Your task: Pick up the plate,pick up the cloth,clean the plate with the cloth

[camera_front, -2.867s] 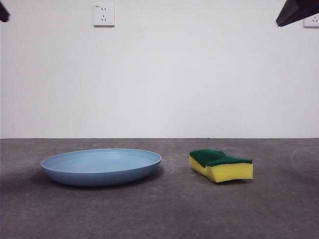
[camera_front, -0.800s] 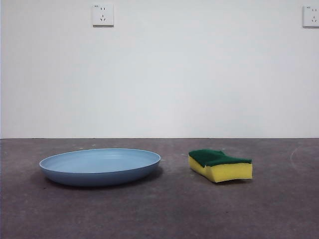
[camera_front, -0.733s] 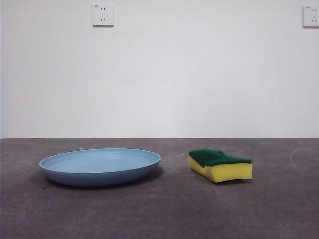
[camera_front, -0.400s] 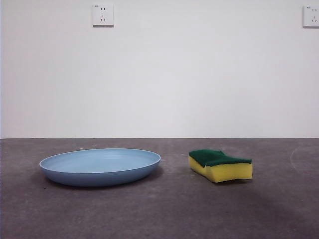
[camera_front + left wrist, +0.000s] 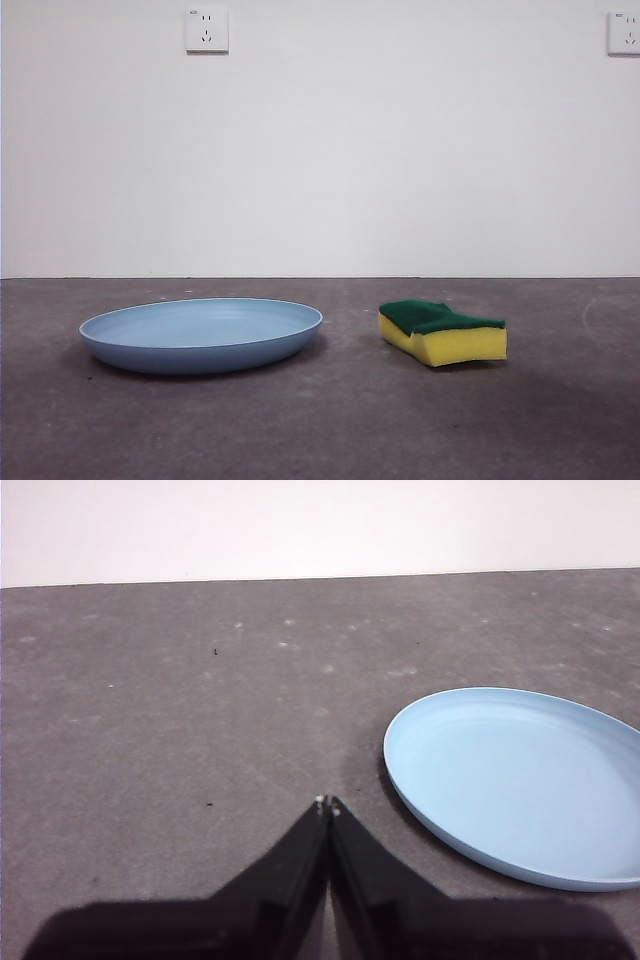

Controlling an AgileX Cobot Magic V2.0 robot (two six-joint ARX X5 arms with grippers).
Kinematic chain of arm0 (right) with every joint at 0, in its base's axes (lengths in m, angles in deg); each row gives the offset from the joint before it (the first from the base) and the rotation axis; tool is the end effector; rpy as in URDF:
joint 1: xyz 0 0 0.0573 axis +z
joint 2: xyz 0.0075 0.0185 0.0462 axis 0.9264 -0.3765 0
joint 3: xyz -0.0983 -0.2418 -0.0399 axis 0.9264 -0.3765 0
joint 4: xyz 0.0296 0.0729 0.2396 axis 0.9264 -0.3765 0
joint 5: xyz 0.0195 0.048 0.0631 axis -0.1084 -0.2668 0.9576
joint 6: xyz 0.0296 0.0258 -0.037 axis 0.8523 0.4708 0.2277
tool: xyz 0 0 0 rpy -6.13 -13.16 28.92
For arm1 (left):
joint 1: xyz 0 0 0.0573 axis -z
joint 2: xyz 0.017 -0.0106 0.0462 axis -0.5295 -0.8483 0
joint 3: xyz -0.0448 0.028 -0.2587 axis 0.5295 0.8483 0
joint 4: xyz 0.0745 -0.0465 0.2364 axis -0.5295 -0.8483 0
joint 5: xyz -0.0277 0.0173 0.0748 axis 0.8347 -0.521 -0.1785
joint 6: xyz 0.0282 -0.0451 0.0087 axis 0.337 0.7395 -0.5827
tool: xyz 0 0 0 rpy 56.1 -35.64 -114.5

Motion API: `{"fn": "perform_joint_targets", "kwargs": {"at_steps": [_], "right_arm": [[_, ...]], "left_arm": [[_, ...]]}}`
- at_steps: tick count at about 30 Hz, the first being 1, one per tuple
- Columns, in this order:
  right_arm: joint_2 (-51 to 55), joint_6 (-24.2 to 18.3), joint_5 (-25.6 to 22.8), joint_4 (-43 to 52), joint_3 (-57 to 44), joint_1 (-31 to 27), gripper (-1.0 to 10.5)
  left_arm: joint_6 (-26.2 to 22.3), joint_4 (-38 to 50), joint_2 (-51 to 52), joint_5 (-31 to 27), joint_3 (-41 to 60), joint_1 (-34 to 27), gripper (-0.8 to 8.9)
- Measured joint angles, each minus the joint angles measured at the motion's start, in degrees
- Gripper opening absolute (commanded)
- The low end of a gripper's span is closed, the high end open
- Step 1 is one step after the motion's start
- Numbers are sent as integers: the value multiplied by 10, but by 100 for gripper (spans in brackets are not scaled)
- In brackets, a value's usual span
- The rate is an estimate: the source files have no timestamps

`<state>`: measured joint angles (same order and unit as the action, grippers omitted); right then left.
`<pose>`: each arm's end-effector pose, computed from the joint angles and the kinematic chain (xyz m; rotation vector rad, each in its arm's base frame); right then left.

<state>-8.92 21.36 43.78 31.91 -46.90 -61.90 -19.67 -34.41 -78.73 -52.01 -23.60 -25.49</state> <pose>0.0933 0.0129 0.1620 0.0834 0.1341 0.2039 0.0947 -0.0116 0.1514 -0.0196 0.1733 -0.1397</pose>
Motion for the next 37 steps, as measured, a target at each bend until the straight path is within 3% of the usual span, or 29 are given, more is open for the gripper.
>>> {"fn": "perform_joint_targets", "kwargs": {"at_steps": [15,37], "right_arm": [[0,64,-4,-5,-13,0,2],[0,68,-4,-5,-13,0,2]], "left_arm": [[0,0,0,0,0,0,-2],[0,0,0,0,0,0,-2]]}}
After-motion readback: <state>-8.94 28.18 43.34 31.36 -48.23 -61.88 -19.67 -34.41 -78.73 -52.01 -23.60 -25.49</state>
